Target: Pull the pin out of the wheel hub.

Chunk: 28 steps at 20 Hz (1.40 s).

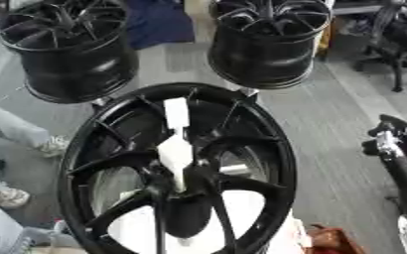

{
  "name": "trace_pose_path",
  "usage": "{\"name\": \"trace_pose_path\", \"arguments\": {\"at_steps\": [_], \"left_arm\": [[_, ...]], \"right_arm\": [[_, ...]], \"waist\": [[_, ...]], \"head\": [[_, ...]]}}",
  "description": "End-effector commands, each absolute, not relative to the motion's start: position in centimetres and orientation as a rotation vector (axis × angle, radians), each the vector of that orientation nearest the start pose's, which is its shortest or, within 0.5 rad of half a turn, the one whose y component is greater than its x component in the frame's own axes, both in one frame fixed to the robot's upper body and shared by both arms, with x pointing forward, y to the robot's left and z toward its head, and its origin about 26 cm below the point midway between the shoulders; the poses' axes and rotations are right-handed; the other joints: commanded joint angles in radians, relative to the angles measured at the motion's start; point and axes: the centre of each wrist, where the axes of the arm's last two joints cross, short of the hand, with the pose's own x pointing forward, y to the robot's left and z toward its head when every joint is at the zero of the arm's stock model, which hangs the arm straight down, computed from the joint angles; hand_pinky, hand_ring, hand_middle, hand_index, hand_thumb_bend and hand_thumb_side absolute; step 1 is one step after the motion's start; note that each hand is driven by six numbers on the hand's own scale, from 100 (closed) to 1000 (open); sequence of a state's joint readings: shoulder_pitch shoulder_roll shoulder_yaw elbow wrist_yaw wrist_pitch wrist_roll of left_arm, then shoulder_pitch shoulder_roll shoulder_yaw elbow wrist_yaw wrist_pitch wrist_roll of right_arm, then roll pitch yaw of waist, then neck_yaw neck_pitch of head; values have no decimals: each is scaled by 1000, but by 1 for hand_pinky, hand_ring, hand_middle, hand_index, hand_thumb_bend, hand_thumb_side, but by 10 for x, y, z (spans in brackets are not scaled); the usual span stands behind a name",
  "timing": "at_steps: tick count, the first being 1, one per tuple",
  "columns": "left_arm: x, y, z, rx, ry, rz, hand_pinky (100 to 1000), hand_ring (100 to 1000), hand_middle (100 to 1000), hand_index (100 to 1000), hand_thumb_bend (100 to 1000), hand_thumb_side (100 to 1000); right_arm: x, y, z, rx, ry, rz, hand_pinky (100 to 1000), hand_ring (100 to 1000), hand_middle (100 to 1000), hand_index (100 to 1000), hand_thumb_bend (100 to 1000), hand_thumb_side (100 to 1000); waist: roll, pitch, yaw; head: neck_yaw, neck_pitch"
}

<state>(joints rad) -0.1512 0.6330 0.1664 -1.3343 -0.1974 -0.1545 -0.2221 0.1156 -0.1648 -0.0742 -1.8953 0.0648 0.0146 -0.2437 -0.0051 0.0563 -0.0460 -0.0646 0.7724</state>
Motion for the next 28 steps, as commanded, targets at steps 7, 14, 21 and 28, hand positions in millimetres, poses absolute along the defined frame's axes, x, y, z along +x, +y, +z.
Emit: {"name": "trace_pose_path", "arguments": {"at_steps": [7, 14, 21, 28], "left_arm": [[292, 350, 93, 331, -1837, -245, 580, 535, 651, 815, 100, 698], [293, 313, 86, 199, -1835, -182, 586, 544, 652, 818, 100, 738], [293, 307, 84, 154, -1825, -178, 587, 545, 648, 818, 100, 744], [293, 304, 81, 144, -1809, -194, 588, 546, 648, 818, 100, 752]], "right_arm": [[245, -294, 65, -428, -1811, -102, 581, 566, 582, 805, 100, 565], [245, -293, 64, -416, -1811, -103, 581, 566, 583, 804, 100, 566], [245, -292, 65, -411, -1813, -101, 581, 566, 583, 804, 100, 567], [245, -292, 64, -403, -1812, -93, 580, 566, 582, 804, 100, 565]], "waist": [[-13, 7, -3], [-17, 6, 0], [-17, 7, 0], [-18, 13, 2]], "head": [[13, -2], [17, -2], [19, -2], [16, -2]]}}
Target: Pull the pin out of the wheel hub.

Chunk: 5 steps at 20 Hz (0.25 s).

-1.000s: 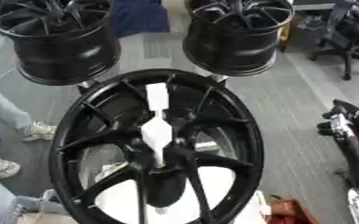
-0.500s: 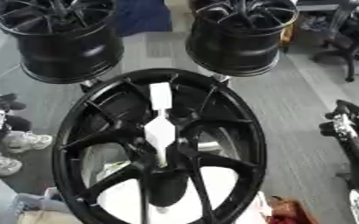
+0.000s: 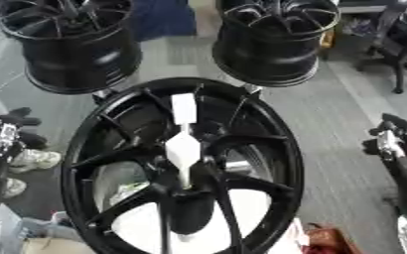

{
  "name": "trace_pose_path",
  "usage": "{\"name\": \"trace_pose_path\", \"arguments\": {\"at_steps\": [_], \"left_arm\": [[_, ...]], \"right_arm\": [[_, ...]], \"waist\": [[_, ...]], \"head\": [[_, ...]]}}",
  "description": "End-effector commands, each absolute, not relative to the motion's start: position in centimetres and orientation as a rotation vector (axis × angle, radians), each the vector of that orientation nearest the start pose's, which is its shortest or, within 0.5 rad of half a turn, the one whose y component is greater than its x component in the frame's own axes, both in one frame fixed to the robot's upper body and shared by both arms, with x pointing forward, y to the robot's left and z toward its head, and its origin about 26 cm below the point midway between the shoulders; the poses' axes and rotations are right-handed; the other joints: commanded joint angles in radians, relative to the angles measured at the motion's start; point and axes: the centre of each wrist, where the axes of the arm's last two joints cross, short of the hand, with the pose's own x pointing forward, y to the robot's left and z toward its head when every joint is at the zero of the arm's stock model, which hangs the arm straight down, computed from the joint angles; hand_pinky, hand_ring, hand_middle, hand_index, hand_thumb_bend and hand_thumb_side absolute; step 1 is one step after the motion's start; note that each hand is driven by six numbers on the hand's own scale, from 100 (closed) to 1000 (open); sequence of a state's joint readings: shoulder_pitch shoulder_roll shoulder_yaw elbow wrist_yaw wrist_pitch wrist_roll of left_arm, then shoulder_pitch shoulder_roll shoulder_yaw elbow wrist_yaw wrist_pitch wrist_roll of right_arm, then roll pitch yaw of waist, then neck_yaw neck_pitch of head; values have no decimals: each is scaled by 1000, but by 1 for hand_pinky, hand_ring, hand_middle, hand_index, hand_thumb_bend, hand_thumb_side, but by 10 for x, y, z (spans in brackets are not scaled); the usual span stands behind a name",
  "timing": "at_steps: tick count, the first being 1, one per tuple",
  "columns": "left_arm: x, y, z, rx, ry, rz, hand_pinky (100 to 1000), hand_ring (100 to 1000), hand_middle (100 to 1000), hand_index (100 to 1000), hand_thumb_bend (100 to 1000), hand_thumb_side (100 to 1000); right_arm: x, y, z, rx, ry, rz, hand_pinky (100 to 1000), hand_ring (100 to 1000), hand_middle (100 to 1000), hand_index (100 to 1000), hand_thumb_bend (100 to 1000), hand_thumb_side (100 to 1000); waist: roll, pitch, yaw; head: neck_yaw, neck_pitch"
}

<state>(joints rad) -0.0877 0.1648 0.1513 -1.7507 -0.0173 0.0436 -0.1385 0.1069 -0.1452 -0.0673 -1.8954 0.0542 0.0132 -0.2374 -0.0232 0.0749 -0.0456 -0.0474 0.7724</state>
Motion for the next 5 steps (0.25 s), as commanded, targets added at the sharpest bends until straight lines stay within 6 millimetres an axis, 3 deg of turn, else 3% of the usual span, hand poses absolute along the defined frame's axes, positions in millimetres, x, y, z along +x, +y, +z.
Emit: {"name": "trace_pose_path", "arguments": {"at_steps": [1, 5], "left_arm": [[293, 304, 81, 144, -1808, -196, 588, 547, 648, 817, 100, 752], [293, 303, 81, 140, -1806, -205, 589, 548, 650, 818, 100, 752]], "right_arm": [[245, -292, 65, -403, -1814, -91, 580, 566, 582, 805, 100, 564], [246, -291, 66, -402, -1818, -87, 580, 566, 582, 805, 100, 563]], "waist": [[0, -5, 2], [2, -4, 2]], "head": [[-1, -2], [4, -2]]}}
